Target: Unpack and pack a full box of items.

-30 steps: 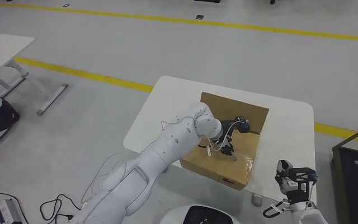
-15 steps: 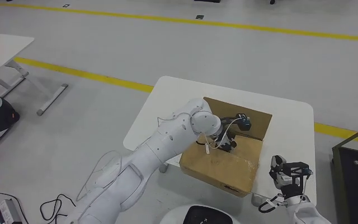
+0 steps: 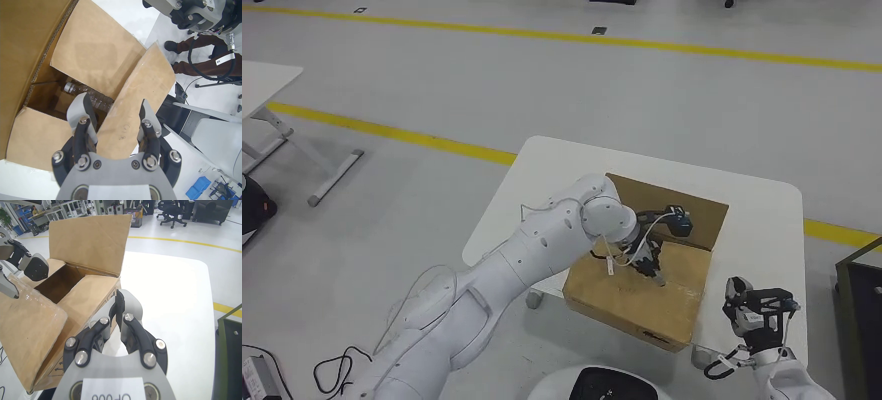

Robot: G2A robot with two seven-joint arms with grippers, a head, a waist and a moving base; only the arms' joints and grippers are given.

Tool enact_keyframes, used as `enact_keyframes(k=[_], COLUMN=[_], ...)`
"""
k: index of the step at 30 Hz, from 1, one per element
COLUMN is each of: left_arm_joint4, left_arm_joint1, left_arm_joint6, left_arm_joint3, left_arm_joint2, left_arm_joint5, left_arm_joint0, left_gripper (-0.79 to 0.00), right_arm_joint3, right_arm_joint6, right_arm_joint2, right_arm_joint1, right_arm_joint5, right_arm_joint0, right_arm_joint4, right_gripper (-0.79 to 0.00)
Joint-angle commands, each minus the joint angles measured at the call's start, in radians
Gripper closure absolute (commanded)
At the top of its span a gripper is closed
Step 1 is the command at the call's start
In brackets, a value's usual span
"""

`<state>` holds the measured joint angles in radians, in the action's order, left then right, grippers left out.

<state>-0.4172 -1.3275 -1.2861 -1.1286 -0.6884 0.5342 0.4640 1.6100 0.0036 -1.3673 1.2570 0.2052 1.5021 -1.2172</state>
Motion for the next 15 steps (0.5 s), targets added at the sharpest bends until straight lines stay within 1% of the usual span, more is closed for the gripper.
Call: enact_keyframes(k=[1, 5, 7, 9, 12, 15], left_arm_joint4=[0.045, 0.124, 0.163, 0.174, 0.177, 0.177], left_arm_joint1=[0.005, 0.018, 0.025, 0.030, 0.029, 0.021], left_arm_joint6=[0.001, -0.020, -0.028, -0.024, -0.009, 0.009], left_arm_joint3=[-0.005, -0.008, -0.003, 0.015, 0.054, 0.091], left_arm_joint2=[0.019, 0.088, 0.141, 0.175, 0.229, 0.270], left_arm_joint5=[0.000, -0.020, -0.028, -0.024, -0.009, 0.009], left_arm_joint0=[-0.010, -0.037, -0.057, -0.073, -0.097, -0.116], left_gripper=[-0.785, -0.785, -0.785, -0.785, -0.785, -0.785], right_arm_joint3=[0.003, 0.016, 0.028, 0.033, 0.034, 0.028], right_arm_joint6=[-0.001, -0.003, -0.006, -0.009, -0.014, -0.026], right_arm_joint2=[-0.006, -0.027, -0.042, -0.050, -0.061, -0.064], right_arm_joint1=[-0.001, -0.004, -0.007, -0.009, -0.012, -0.012], right_arm_joint5=[0.007, 0.020, 0.028, 0.033, 0.036, 0.028], right_arm_joint0=[0.003, 0.017, 0.030, 0.039, 0.054, 0.072], right_arm_joint4=[0.008, 0.023, 0.021, 0.017, 0.010, 0.010], right_gripper=[0.000, 0.000, 0.000, 0.000, 0.000, 0.000])
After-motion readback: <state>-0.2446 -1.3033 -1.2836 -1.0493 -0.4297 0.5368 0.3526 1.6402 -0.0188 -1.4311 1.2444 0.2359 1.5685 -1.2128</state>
